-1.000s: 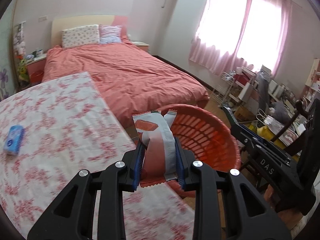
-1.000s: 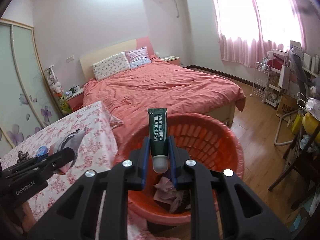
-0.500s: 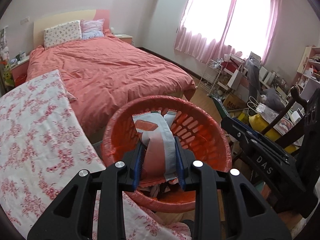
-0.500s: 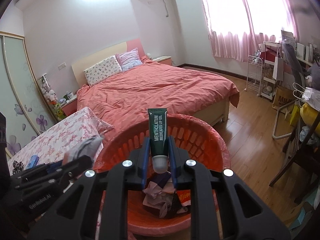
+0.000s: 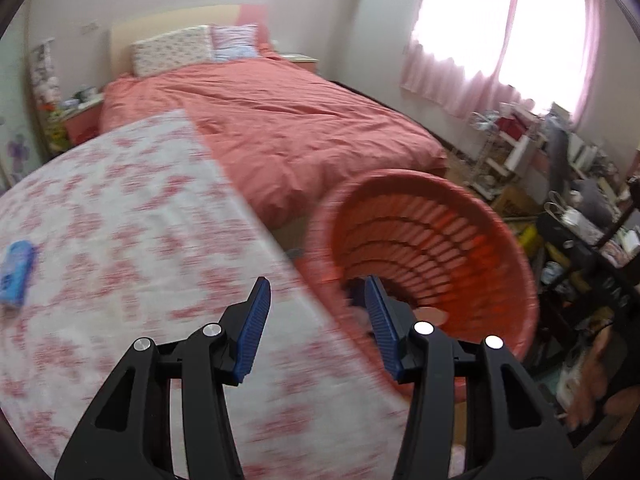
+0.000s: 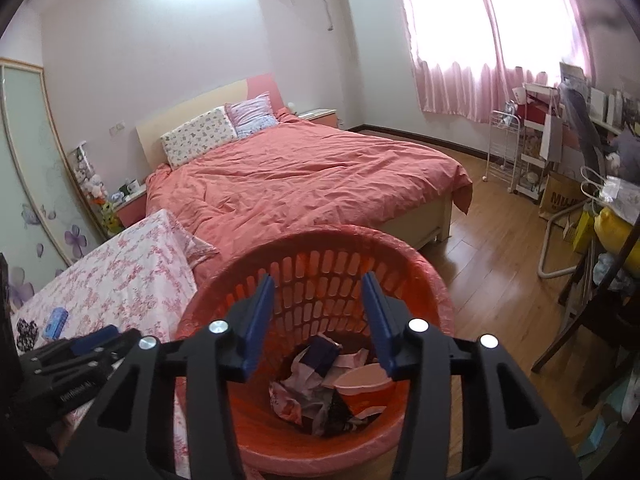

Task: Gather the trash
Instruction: 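Open both tools over the basket to drop the wrapper and tube, then move both open tools back to the bed toward the tissue pack and scrunchie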

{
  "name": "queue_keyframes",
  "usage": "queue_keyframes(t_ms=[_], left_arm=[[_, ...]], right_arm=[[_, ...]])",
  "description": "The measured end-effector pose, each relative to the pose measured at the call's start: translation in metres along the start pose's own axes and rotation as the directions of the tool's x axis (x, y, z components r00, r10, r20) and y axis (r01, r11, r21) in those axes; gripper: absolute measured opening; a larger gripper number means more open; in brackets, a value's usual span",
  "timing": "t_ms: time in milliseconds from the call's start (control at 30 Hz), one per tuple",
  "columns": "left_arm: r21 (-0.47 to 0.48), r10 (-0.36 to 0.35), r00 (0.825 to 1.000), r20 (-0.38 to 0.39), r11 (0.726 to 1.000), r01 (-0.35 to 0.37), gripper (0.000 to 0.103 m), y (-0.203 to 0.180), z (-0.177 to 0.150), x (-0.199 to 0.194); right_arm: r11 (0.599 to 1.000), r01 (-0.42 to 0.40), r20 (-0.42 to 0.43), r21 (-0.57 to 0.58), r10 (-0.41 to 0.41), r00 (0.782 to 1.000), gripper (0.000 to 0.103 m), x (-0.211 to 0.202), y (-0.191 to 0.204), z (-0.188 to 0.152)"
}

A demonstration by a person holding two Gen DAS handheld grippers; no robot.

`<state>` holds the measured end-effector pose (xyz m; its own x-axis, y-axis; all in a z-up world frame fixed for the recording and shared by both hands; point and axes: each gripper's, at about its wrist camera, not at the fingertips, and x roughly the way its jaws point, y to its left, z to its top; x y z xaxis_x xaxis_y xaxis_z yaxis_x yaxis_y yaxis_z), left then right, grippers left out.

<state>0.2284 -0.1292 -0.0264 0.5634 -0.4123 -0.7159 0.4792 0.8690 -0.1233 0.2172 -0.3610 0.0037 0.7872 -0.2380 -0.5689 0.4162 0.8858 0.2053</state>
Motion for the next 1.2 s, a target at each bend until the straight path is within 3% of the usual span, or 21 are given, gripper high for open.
queue_keyframes(t_ms=[133, 333, 633, 767, 933, 1200], left_arm=[[-0.044, 0.106, 0.994, 0.016, 0.993, -0.105, 0.058, 0.044, -0.007, -0.02], [-0.138, 0.255, 0.967, 0.016, 0.958, -0.25, 0.058, 0.117, -0.024, -0.055], [-0.318, 0.432, 0.902, 0.001, 0.856, -0.409, 0.061, 0.235, -0.063, -0.123], [-0.373, 0.476, 0.879, -0.007, 0.815, -0.444, 0.061, 0.271, -0.079, -0.147], [-0.435, 0.504, 0.863, -0.015, 0.774, -0.46, 0.061, 0.307, -0.098, -0.173], [-0.493, 0.51, 0.86, -0.006, 0.747, -0.446, 0.062, 0.344, -0.113, -0.195]], right_arm=[[0.998, -0.038, -0.019, -0.055, 0.037, 0.999, 0.047, 0.0, 0.031, -0.002], [0.975, -0.147, -0.084, -0.169, 0.134, 0.987, 0.047, 0.004, 0.114, -0.013], [0.892, -0.341, -0.209, -0.297, 0.288, 0.935, 0.053, 0.007, 0.263, -0.046], [0.857, -0.399, -0.263, -0.327, 0.323, 0.909, 0.055, 0.014, 0.331, -0.066], [0.84, -0.429, -0.318, -0.332, 0.329, 0.889, 0.067, 0.032, 0.404, -0.086], [0.89, -0.33, -0.353, -0.313, 0.214, 0.911, 0.07, 0.076, 0.458, -0.102]])
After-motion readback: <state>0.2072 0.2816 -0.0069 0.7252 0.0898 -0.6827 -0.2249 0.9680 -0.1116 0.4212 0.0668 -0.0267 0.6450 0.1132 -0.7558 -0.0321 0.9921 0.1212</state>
